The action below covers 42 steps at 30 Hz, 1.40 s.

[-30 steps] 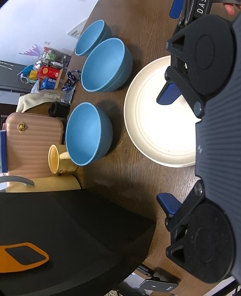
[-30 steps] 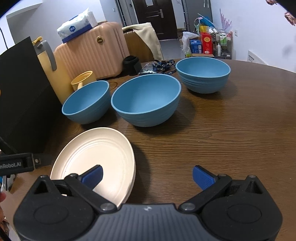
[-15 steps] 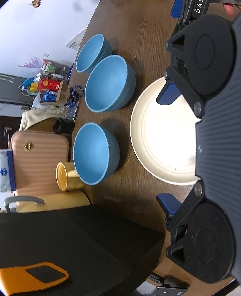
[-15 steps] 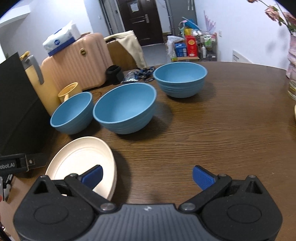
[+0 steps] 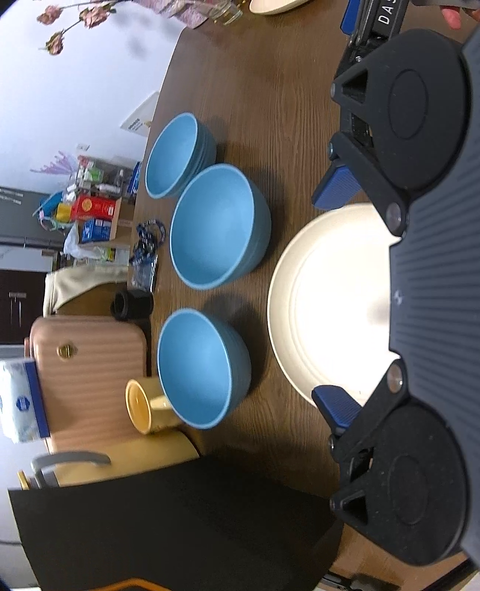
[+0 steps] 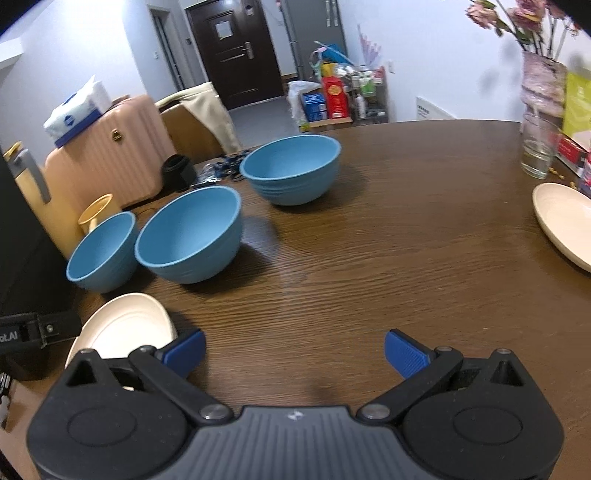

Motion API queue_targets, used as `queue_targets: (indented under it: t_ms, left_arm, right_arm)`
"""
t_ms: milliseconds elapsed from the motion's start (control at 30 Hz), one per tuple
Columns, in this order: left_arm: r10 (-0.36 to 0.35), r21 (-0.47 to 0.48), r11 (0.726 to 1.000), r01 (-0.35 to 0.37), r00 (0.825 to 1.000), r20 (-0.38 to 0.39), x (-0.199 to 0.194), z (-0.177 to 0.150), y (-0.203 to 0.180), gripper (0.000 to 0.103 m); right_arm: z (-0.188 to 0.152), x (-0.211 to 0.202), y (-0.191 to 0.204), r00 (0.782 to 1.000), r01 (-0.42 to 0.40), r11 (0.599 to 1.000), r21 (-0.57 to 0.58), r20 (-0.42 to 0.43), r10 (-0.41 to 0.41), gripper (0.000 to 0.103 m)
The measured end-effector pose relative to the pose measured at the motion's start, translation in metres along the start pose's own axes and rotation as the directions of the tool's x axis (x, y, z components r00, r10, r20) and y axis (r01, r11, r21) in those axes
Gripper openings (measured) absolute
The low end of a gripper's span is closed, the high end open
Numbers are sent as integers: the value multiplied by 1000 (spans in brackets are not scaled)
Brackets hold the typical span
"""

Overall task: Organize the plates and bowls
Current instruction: 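Withdraw both open tools and move them toward the cream plate by the red bottle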

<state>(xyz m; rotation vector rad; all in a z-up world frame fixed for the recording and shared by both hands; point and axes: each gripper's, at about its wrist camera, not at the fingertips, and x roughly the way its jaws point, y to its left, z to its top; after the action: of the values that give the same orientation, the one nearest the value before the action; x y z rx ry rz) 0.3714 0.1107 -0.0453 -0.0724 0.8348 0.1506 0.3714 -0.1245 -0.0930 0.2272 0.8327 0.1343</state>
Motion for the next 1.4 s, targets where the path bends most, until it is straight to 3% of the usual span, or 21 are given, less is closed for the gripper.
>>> queue_targets:
  t_ms: [800, 1400]
  left_arm:
    - [-113, 111, 987, 112, 994, -5, 8, 19, -112, 103]
    - [-181, 206, 961, 186, 983, -43, 24, 29, -207, 103]
  right_arm:
    - [26, -7, -113, 993, 111, 979, 173, 28, -118, 103]
    - [35, -14, -202, 981, 170, 933, 316, 30, -189, 103]
